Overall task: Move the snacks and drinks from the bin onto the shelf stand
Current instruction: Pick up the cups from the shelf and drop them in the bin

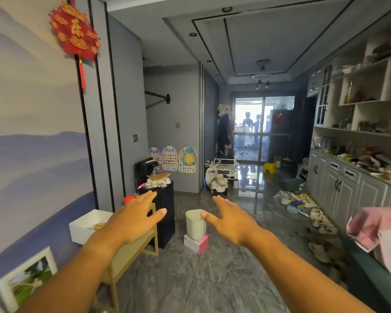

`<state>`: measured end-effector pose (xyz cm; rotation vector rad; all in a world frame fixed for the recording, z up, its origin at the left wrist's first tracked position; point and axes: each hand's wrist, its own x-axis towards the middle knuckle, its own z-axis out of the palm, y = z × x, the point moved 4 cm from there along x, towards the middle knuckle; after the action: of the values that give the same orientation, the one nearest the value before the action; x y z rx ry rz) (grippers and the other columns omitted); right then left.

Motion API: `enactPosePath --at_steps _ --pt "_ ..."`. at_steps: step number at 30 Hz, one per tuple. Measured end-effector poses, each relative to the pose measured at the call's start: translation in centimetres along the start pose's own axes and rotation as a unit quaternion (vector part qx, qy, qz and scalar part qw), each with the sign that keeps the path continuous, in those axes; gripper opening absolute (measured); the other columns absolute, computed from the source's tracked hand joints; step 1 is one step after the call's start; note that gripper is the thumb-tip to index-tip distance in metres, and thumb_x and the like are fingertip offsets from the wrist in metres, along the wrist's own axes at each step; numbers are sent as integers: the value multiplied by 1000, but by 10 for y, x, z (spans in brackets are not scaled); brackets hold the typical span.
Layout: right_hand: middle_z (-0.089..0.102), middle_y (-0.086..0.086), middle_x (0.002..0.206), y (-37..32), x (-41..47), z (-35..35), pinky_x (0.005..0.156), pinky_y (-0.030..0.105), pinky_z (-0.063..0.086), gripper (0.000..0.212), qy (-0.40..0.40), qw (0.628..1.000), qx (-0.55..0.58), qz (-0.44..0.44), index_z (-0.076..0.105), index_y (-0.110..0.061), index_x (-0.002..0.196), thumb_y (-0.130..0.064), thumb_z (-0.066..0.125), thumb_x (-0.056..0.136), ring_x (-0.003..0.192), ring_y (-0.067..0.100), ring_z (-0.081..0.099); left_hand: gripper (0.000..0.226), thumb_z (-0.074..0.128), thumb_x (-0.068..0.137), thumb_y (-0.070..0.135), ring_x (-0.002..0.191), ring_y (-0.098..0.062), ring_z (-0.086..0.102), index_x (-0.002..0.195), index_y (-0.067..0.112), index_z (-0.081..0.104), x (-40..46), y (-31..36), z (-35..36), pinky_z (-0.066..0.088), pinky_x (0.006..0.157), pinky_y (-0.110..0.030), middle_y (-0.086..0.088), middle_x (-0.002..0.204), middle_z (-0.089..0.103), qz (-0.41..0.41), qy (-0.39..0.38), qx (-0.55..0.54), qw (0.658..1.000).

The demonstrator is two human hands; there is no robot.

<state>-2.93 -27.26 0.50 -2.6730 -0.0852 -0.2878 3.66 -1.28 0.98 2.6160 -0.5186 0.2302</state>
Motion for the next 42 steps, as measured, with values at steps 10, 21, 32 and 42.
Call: enactPosePath --at_steps 10,21,32,42 --pt "25 3 167 41 123 30 115 49 34 80 -16 998 -9 -63 22 -19 160 -68 39 99 150 27 31 71 45 99 53 147 -28 32 158 29 14 101 -33 41 37 115 -52 0 165 23 -68 -2 16 998" --pt "15 -1 170 66 306 63 121 51 31 82 -89 985 34 -142 18 -24 161 -69 43 96 155 25 23 74 51 92 64 143 -21 38 154 29 30 217 -92 64 34 115 -41 4 158 36 -175 58 -3 983" --pt "12 -6 170 51 504 162 123 52 27 84 -151 968 42 -194 14 -29 161 -72 43 95 157 20 15 77 37 88 73 148 -26 33 155 39 20 351 -215 84 35 115 -48 6 164 26 -265 70 24 961" --pt "11 -7 171 48 693 238 123 50 28 79 -186 961 23 -202 13 -30 161 -68 42 98 157 21 16 84 35 86 78 147 -25 34 157 36 17 511 -315 101 38 115 -50 5 165 23 -291 50 35 955"
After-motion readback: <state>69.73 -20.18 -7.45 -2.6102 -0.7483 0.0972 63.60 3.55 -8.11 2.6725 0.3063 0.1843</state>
